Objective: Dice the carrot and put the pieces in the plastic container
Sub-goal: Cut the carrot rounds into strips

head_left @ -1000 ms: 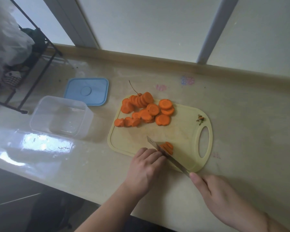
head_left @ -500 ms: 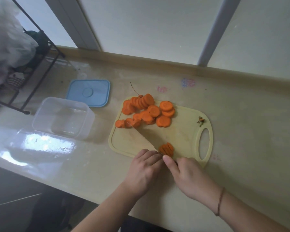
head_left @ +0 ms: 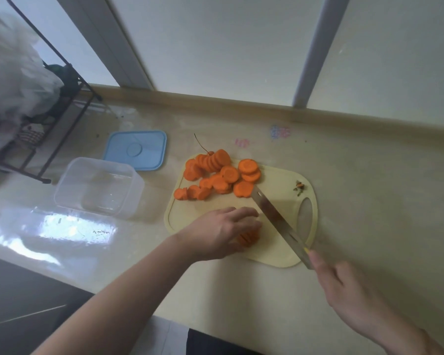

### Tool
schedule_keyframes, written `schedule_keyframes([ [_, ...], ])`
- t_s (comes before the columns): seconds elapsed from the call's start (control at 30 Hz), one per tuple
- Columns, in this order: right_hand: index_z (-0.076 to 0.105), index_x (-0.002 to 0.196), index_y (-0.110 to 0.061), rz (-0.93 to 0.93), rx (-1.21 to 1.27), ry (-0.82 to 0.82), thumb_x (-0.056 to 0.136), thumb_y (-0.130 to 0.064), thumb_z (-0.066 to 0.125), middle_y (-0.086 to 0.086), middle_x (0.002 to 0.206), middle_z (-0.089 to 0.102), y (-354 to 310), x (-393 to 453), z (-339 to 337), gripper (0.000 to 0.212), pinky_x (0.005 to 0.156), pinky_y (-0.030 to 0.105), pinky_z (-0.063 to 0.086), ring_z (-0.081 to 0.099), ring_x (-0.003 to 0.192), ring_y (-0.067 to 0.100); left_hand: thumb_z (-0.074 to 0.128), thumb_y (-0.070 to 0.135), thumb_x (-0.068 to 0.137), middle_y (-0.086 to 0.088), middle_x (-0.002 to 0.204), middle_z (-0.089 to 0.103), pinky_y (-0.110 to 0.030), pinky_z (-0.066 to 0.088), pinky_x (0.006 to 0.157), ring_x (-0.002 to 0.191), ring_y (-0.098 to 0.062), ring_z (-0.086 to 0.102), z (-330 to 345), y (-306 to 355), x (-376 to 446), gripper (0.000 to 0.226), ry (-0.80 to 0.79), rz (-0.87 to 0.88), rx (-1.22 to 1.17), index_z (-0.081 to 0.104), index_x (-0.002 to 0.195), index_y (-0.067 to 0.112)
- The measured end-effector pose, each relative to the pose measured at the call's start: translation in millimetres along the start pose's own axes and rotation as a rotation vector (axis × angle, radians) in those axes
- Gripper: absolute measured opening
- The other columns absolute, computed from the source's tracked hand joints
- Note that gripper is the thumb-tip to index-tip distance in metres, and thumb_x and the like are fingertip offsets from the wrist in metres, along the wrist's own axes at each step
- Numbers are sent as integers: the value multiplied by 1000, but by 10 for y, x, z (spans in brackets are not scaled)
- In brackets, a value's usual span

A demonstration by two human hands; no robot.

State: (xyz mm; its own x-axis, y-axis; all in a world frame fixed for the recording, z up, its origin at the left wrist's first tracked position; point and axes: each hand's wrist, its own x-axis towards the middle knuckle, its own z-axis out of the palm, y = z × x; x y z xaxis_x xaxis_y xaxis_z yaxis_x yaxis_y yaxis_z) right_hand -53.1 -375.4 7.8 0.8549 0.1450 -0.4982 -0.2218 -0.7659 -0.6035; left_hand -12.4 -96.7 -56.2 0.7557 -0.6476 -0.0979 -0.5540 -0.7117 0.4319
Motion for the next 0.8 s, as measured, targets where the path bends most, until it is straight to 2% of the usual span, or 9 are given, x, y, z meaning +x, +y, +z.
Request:
schedule_keyframes([
  [0.07, 35, 51, -14, 49, 7, 9, 83, -64, 32, -2, 41, 35, 61, -19, -15, 60, 48, 22, 34, 32, 40, 9, 77, 18, 83, -11, 144, 52, -41, 55, 88, 114, -35, 60, -51, 2, 95, 60, -69, 27, 1, 57, 139, 12],
  [0.13, 42, 54, -14, 83, 6, 10, 79, -68, 29, -1, 46, 40, 105, -37, -27, 61, 49, 24, 34, 36, 43, 10, 73, 18, 86, -10, 135, 55, -43, 56, 82, 103, -35, 62, -59, 5, 147, 47, -90, 33, -4, 63, 131, 11],
  [0.2, 43, 56, -10, 103, 11, 15, 77, -69, 28, 0, 49, 43, 124, -50, -38, 65, 53, 27, 37, 39, 47, 13, 61, 28, 91, -8, 126, 57, -43, 56, 72, 91, -34, 63, -43, 27, 157, 35, -69, 25, 2, 67, 121, 11],
  [0.27, 46, 60, 2, 124, 25, 17, 76, -69, 29, 3, 53, 48, 135, -55, -43, 75, 61, 33, 40, 44, 53, 18, 46, 37, 95, -9, 119, 60, -40, 56, 64, 80, -32, 62, 14, 66, 122, 39, -2, 51, 24, 69, 111, 11],
  [0.33, 45, 60, 3, 118, 29, 17, 76, -69, 30, 3, 53, 47, 144, -64, -43, 75, 62, 35, 39, 42, 54, 18, 43, 37, 97, -12, 122, 59, -39, 58, 66, 83, -33, 63, 91, 110, 63, 40, 42, 55, 15, 69, 112, 10],
  [0.4, 39, 54, -10, 88, 28, 12, 77, -68, 30, 0, 50, 40, 126, -75, -40, 63, 59, 36, 36, 36, 49, 16, 45, 35, 98, -15, 126, 57, -36, 58, 71, 89, -34, 64, 150, 151, 7, 40, 84, 14, -7, 68, 118, 10],
  [0.47, 40, 53, -14, 79, 30, 6, 76, -67, 32, 0, 49, 38, 108, -77, -38, 58, 57, 36, 33, 33, 47, 15, 48, 34, 97, -14, 124, 58, -33, 56, 73, 89, -32, 63, 191, 181, -34, 40, 130, -61, -38, 68, 122, 10],
  [0.63, 36, 52, -15, 46, 7, 2, 79, -67, 30, -1, 45, 33, 152, -42, -29, 59, 53, 33, 33, 30, 44, 14, 69, 24, 85, -9, 128, 59, -21, 47, 87, 101, -28, 64, 164, 209, -53, 42, 150, -297, -299, 70, 125, 13],
  [0.8, 33, 51, -14, 27, -2, 27, 82, -74, 29, -2, 44, 32, 146, -38, -14, 67, 47, 25, 30, 28, 41, 11, 69, 18, 85, -9, 126, 62, -23, 49, 88, 101, -26, 65, 142, 208, -33, 32, 154, -315, -290, 75, 117, 13],
])
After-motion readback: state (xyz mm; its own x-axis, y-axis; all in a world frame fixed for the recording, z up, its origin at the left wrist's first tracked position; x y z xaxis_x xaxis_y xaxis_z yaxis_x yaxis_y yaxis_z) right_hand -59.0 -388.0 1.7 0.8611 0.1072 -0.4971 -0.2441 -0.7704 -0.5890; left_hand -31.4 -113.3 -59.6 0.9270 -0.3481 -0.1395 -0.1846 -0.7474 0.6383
